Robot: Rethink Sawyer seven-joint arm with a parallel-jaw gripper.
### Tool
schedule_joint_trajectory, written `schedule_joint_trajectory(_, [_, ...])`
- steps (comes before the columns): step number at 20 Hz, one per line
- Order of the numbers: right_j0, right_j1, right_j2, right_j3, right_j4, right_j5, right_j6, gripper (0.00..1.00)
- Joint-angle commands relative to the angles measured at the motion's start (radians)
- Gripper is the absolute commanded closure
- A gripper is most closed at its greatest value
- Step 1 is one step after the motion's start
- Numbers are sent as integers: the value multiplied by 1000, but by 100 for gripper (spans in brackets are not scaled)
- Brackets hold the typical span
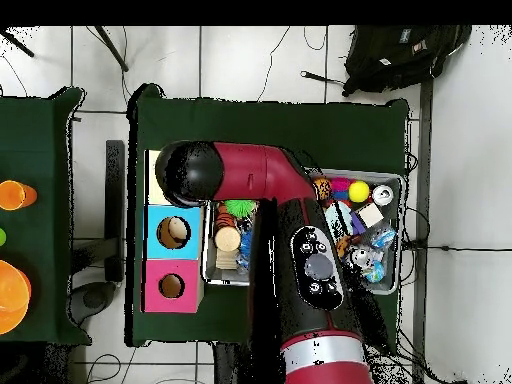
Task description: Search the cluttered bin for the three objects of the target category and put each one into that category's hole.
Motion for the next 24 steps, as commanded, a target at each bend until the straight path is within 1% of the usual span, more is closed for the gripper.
schedule_joint_trajectory(1, [-41,76,9,-121,-67,130,-59,100])
schedule_joint_trajectory(6, [-64,93,26,-195,-86,192,-100,100])
schedule_joint_trajectory(7, [-68,93,24,-191,-72,180,-70,100])
schedule_joint_trajectory(8, [-76,99,32,-205,-73,193,-75,0])
schedule_joint_trajectory(11, [-77,118,42,-251,-79,229,-97,0])
schedule_joint_trajectory(13, [-81,119,41,-270,-78,257,-97,0])
schedule_joint_trajectory(14, [-85,115,41,-262,-77,255,-97,0])
schedule_joint_trajectory(17, [-96,119,47,-275,-80,272,-115,0])
schedule_joint_trajectory(19, [-103,135,48,-296,-87,278,-123,0])
schedule_joint_trajectory(21, [-111,148,51,-298,-92,262,-132,0])
schedule_joint_trajectory(22, [-114,144,49,-283,-95,245,-131,0])
schedule_joint_trajectory(24, [-112,153,45,-290,-107,231,-131,0])
